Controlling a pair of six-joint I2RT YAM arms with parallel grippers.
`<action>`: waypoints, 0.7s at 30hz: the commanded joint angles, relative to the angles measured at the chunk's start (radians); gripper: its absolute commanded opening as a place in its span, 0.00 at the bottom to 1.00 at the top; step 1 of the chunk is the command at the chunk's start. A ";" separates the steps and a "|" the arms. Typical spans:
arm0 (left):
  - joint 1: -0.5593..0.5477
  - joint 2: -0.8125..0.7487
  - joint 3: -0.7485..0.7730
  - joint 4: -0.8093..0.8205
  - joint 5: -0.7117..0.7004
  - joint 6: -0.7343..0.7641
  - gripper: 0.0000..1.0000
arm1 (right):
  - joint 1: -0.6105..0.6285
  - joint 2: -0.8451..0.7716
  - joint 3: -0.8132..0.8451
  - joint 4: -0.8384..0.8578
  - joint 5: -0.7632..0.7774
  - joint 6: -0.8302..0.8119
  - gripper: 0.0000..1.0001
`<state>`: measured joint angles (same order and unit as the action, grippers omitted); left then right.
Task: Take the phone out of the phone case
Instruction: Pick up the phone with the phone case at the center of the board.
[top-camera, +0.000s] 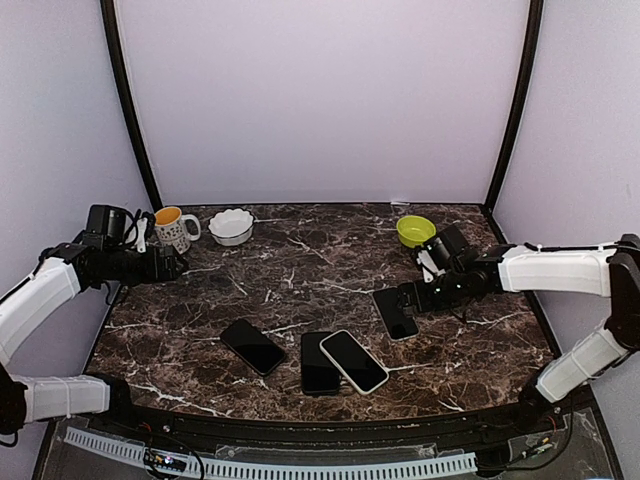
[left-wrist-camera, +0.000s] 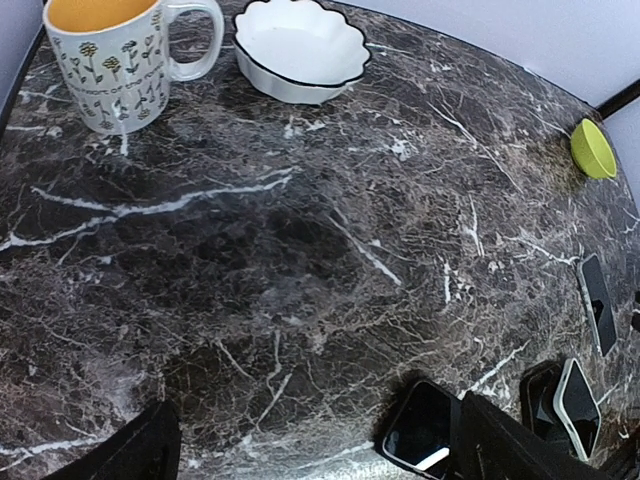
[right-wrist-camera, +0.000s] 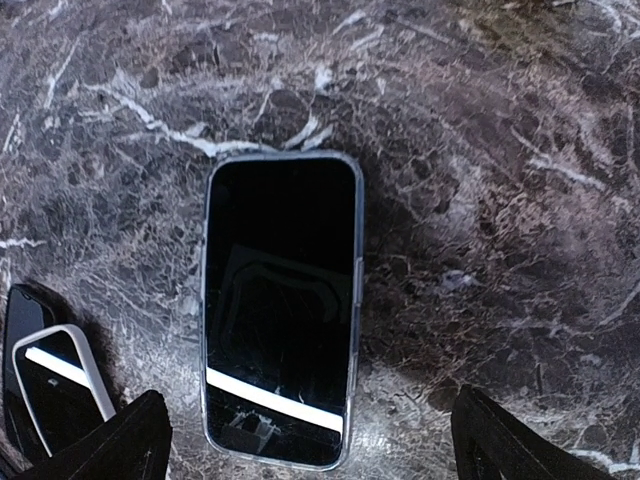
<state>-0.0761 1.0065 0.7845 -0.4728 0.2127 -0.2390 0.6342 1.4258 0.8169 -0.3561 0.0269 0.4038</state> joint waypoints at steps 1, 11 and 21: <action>-0.040 -0.021 -0.013 0.012 0.037 0.017 0.99 | 0.051 0.047 0.048 -0.068 0.001 0.009 0.99; -0.054 -0.024 -0.010 0.010 0.068 0.022 0.99 | 0.171 0.162 0.083 -0.125 0.138 0.118 0.99; -0.059 -0.045 -0.013 0.019 0.103 0.020 0.99 | 0.282 0.318 0.191 -0.205 0.287 0.214 0.99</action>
<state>-0.1287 0.9928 0.7841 -0.4652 0.2874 -0.2279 0.8783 1.6958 0.9493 -0.5224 0.2142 0.5632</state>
